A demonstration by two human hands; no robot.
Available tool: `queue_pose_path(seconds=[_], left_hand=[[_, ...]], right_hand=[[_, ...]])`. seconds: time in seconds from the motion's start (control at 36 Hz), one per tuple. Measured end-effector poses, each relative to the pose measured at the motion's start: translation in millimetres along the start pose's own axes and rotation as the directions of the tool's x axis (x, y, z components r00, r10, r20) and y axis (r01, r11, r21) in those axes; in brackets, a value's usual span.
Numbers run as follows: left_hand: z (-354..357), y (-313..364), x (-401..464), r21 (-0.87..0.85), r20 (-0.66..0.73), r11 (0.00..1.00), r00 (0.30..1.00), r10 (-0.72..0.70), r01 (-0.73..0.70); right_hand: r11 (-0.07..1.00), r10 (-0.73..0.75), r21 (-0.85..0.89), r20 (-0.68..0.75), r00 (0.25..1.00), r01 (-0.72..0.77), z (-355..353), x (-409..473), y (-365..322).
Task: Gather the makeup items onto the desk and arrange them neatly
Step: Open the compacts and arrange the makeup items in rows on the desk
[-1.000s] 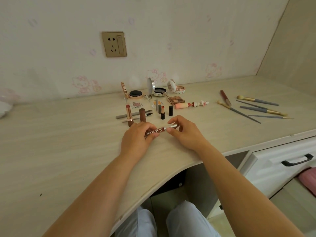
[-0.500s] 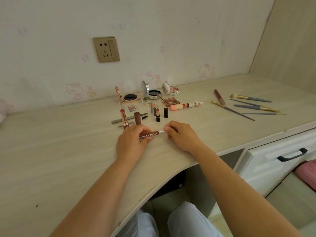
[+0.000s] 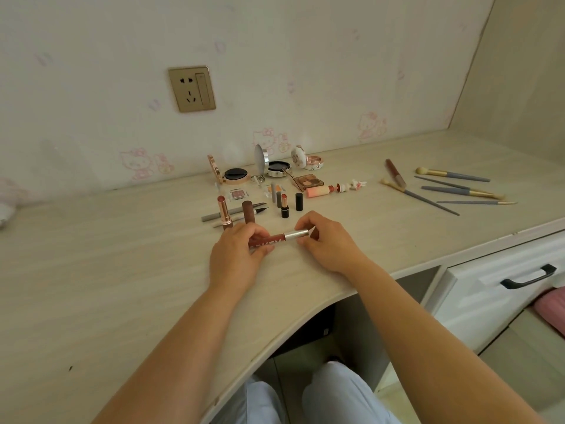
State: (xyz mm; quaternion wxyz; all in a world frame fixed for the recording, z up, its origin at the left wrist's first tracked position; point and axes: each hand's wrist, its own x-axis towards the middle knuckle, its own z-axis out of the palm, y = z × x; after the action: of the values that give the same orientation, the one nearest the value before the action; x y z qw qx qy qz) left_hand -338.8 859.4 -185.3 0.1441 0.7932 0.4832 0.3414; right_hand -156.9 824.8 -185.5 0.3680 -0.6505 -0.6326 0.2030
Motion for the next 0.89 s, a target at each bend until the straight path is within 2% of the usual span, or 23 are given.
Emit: queue_pose_path(seconds=[0.19, 0.28, 0.39, 0.53, 0.67, 0.72, 0.81, 0.89], left_hand=[[0, -1, 0, -0.013, -0.022, 1.000, 1.000, -0.003, 0.003], [0, 0, 0, 0.017, -0.005, 1.000, 1.000, -0.003, 0.003], [0, 1, 1, 0.022, -0.004, 1.000, 1.000, -0.006, 0.006], [1, 0, 0, 0.015, -0.023, 1.000, 1.000, -0.003, 0.003], [1, 0, -2, 0.031, -0.024, 0.999, 1.000, 0.015, -0.014], [2, 3, -2, 0.083, -0.010, 0.996, 0.999, 0.042, -0.041], [9, 13, 1, 0.188, 0.045, 0.976, 0.994, 0.104, -0.110], [25, 32, 8, 0.220, 0.106, 0.964, 0.986, 0.126, -0.146]], right_hand=[[1.000, 0.026, -0.010, 0.048, 0.999, -0.025, 2, 1, -3], [0.999, 0.007, -0.035, 0.031, 1.000, -0.006, 2, 1, -1], [1.000, -0.001, 0.013, 0.006, 1.000, 0.001, 0, 1, -1], [0.995, -0.029, -0.096, 0.043, 0.999, 0.033, 2, 1, -3], [0.998, -0.050, -0.027, 0.042, 0.998, 0.051, -7, 3, -1], [0.977, -0.123, -0.167, 0.056, 0.991, 0.130, -15, 5, 1], [0.871, -0.219, -0.439, 0.054, 0.974, 0.220, -31, 8, 11], [0.840, -0.240, -0.496, 0.023, 0.970, 0.220, -48, 14, 28]])
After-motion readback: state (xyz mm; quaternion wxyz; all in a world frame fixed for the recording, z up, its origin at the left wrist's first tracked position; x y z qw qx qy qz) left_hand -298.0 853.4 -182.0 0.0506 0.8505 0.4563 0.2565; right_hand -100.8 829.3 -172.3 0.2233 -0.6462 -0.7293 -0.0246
